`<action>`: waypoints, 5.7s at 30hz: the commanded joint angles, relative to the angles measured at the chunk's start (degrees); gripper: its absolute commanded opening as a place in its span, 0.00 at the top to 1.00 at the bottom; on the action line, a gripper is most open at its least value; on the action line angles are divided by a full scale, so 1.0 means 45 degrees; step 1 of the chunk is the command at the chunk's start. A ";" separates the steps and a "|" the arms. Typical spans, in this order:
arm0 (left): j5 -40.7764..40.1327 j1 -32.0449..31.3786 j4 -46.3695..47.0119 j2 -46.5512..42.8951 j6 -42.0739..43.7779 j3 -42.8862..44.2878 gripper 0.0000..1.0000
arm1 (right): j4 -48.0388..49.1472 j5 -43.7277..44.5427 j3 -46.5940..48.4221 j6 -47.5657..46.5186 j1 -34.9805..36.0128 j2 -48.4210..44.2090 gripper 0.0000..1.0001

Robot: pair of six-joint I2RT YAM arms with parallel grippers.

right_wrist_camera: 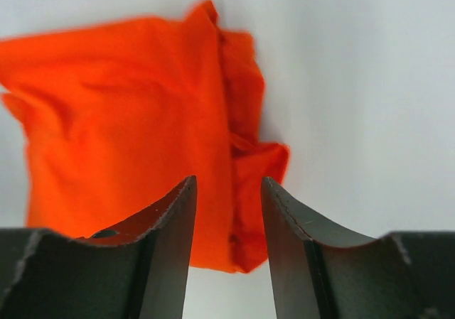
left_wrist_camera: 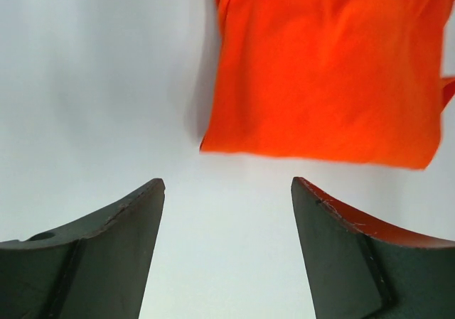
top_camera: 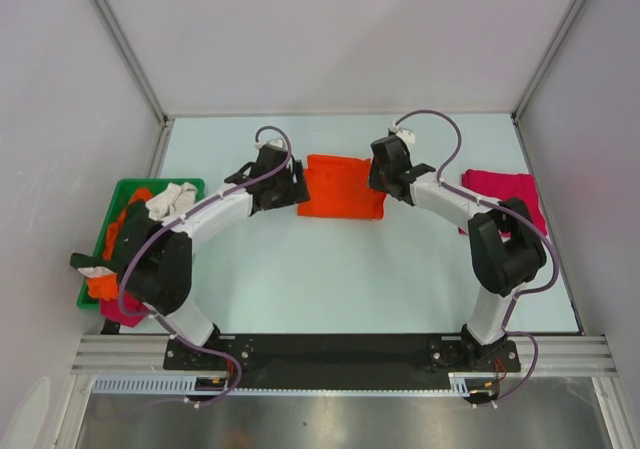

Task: Fold and stack the t-shirts
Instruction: Fold the long partially folded tshirt into a neat square, then put the neatly folded tshirt into the corner of the board with the right arm

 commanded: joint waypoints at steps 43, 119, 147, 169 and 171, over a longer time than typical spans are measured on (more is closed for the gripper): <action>0.0319 -0.0591 -0.0128 -0.2333 -0.0086 -0.2000 0.23 | 0.0377 -0.2208 -0.0471 0.1733 -0.0432 0.3835 0.47; 0.0690 -0.1528 0.0048 -0.4951 -0.0711 -0.4578 0.27 | -0.5308 0.5487 0.0994 -0.3402 -0.3049 -0.5716 1.00; 0.1666 -0.2192 0.0419 -0.4345 -0.0379 -0.4324 0.27 | -0.6928 0.5252 -0.1292 -0.1548 -0.5979 -0.5209 1.00; 0.2057 -0.2290 0.0654 -0.4091 -0.0262 -0.4304 0.27 | -0.6147 0.5038 0.3061 -0.2406 -0.3167 -0.2887 1.00; 0.2037 -0.2290 0.0673 -0.4110 -0.0301 -0.4383 0.28 | -0.6166 0.5116 0.3706 -0.2543 -0.3011 -0.2651 1.00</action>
